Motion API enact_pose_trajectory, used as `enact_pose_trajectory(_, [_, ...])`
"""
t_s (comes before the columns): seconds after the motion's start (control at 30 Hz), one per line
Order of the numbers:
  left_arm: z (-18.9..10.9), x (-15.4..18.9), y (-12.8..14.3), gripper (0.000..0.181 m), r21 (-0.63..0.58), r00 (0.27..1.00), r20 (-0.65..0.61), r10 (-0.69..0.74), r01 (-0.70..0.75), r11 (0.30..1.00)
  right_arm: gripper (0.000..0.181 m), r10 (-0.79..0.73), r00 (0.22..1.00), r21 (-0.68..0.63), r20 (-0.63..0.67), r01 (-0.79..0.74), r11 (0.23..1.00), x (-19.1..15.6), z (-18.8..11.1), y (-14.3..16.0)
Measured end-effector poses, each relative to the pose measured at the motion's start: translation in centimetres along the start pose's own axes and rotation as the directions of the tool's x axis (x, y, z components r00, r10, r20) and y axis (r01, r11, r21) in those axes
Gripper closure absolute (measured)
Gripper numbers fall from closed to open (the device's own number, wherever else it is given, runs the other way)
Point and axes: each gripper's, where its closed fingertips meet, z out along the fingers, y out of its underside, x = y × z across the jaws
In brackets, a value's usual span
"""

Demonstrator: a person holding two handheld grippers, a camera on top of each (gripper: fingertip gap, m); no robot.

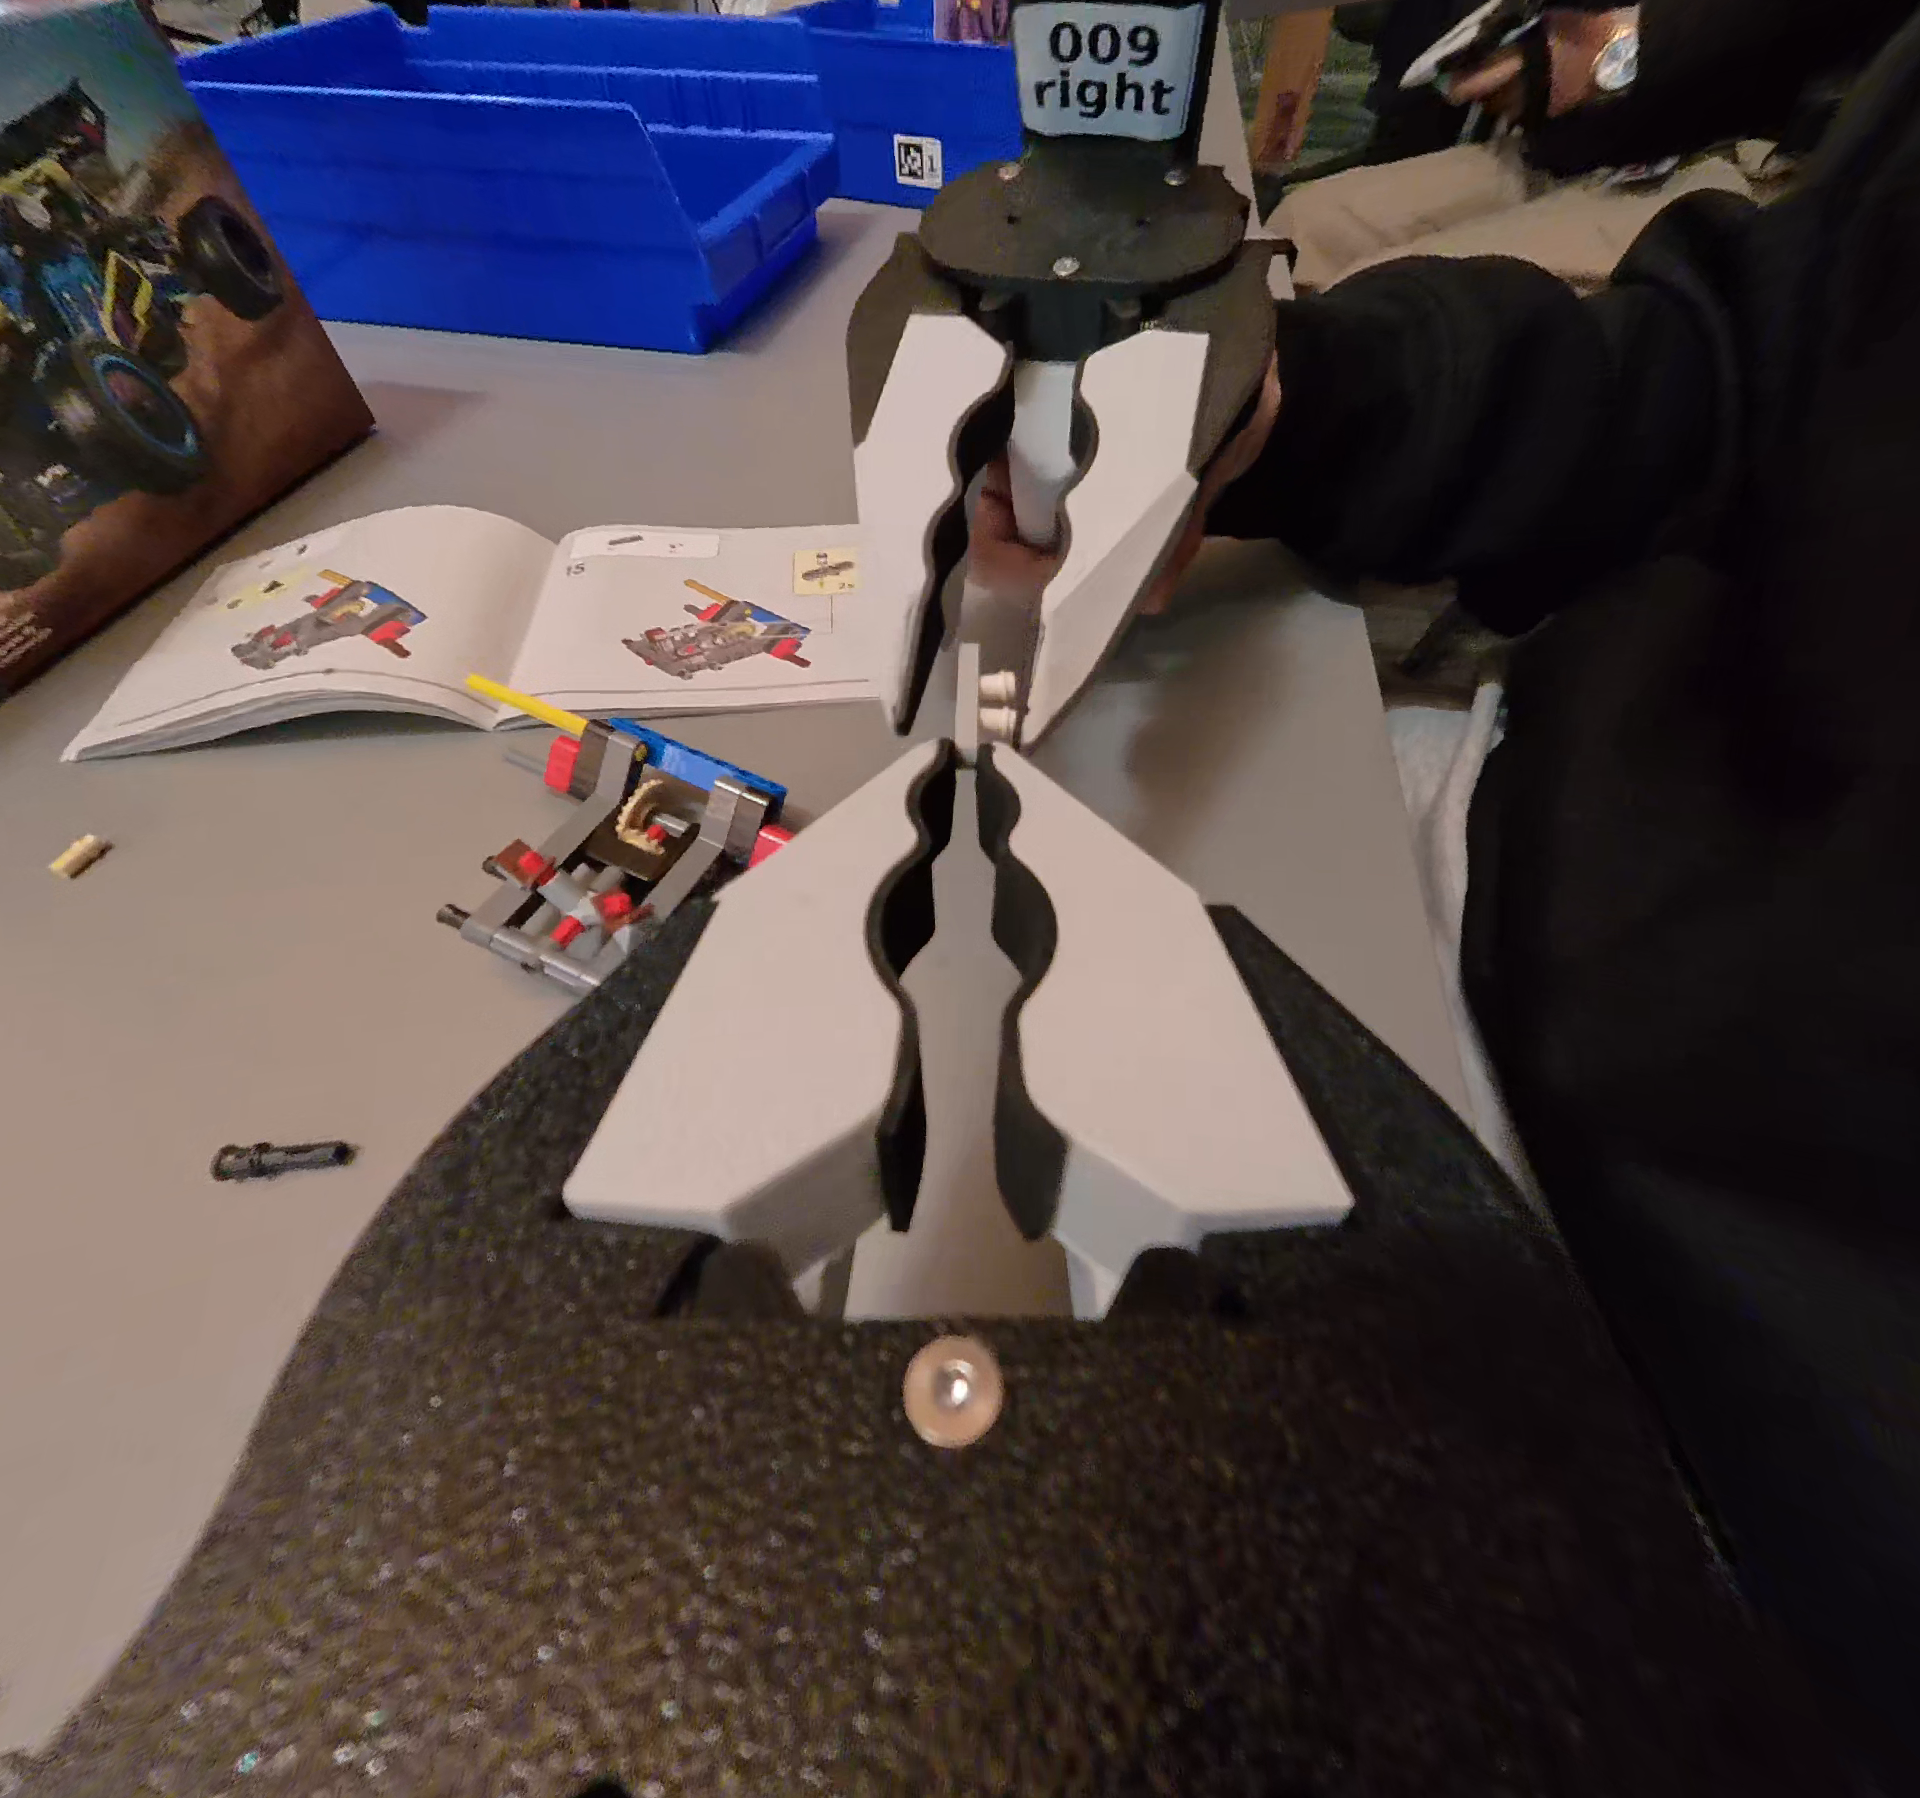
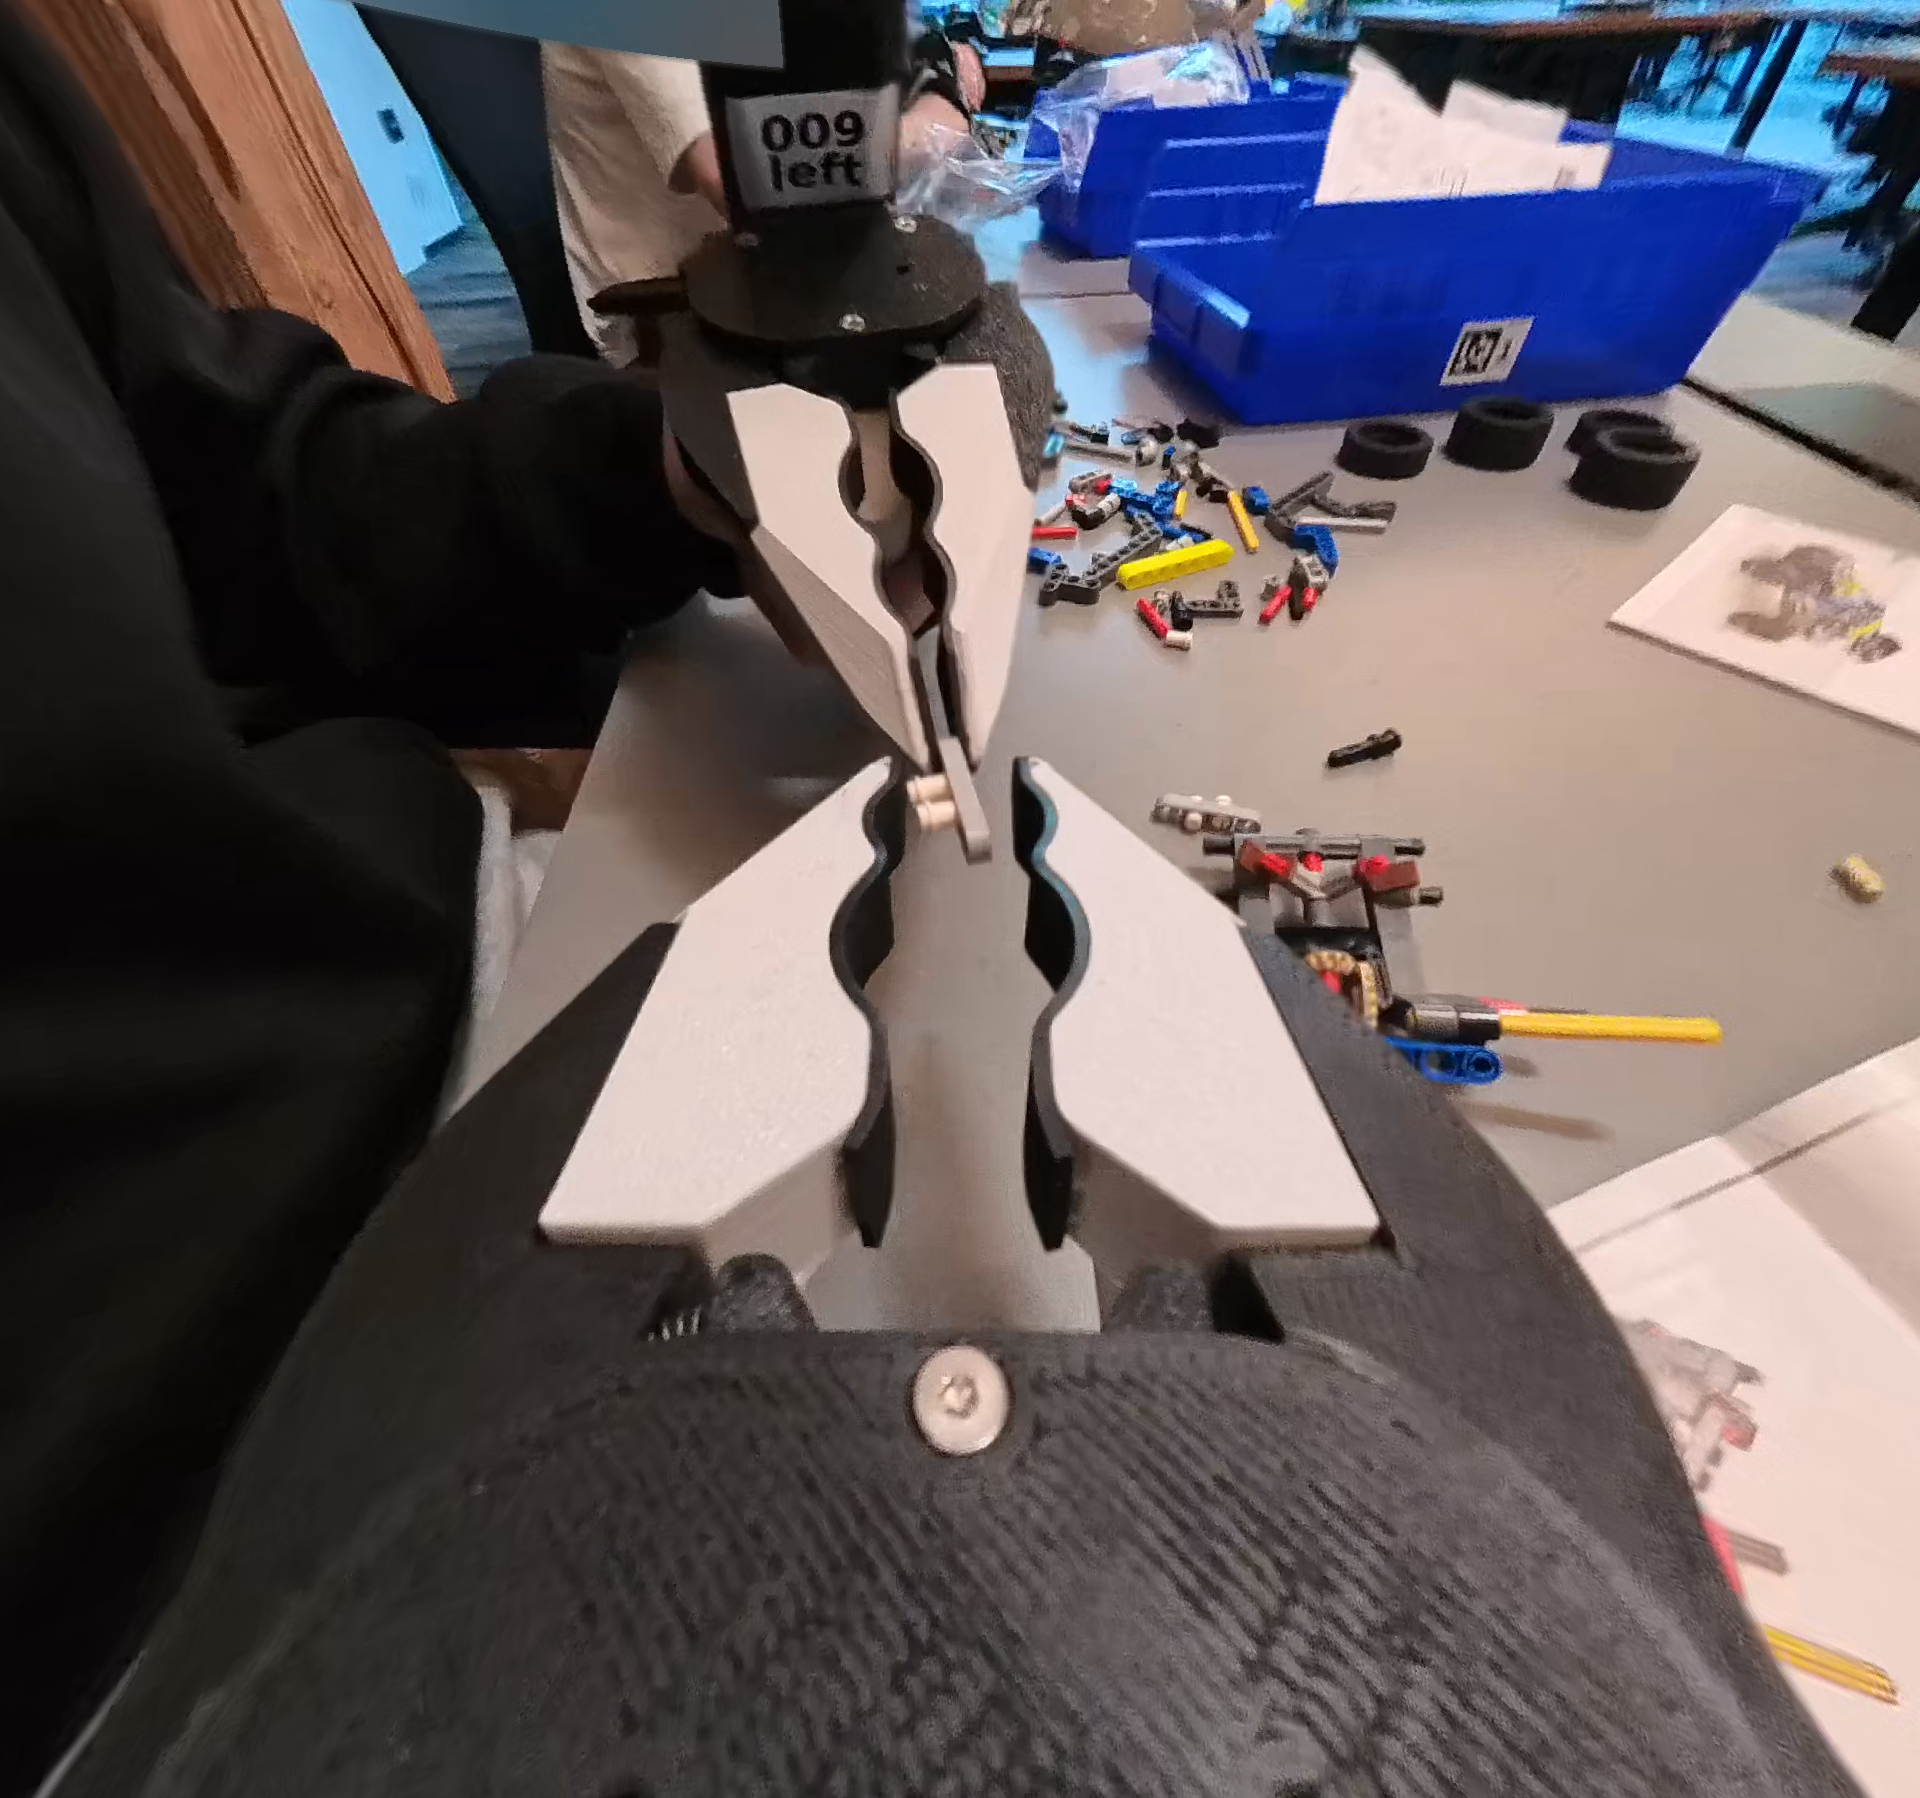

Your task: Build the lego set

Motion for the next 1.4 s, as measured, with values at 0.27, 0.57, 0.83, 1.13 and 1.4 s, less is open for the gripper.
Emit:
enact_pose_trajectory(0.27, [-0.09,-0.39,0.10,0.180,0.004,1.000,0.022,0.006,-0.006,1.000,0.163,-0.024,1.000,-0.017,-0.010,0.024,1.000,0.14,-0.33,0.24])
enact_pose_trajectory(0.57, [0.23,-0.19,0.42,0.180,-0.026,0.999,0.022,0.026,-0.026,0.999,0.168,-0.051,0.999,-0.043,0.001,0.051,0.998,-0.07,-0.22,0.62])
enact_pose_trajectory(0.83, [0.34,-0.14,0.42,0.180,-0.022,1.000,0.008,-0.018,0.018,1.000,0.169,-0.123,0.992,-0.070,-0.008,0.122,0.990,-0.12,-0.29,0.69])
enact_pose_trajectory(1.13, [0.05,-0.10,0.13,0.180,0.006,0.999,0.015,0.052,-0.052,0.999,0.170,-0.063,0.998,-0.020,0.014,0.063,0.998,-0.34,-0.17,0.29])
enact_pose_trajectory(1.4, [-0.26,-0.19,-0.24,0.180,0.023,0.994,0.033,0.107,-0.108,0.994,0.170,-0.072,0.997,0.010,-0.006,0.072,0.997,-0.31,-0.08,-0.26])
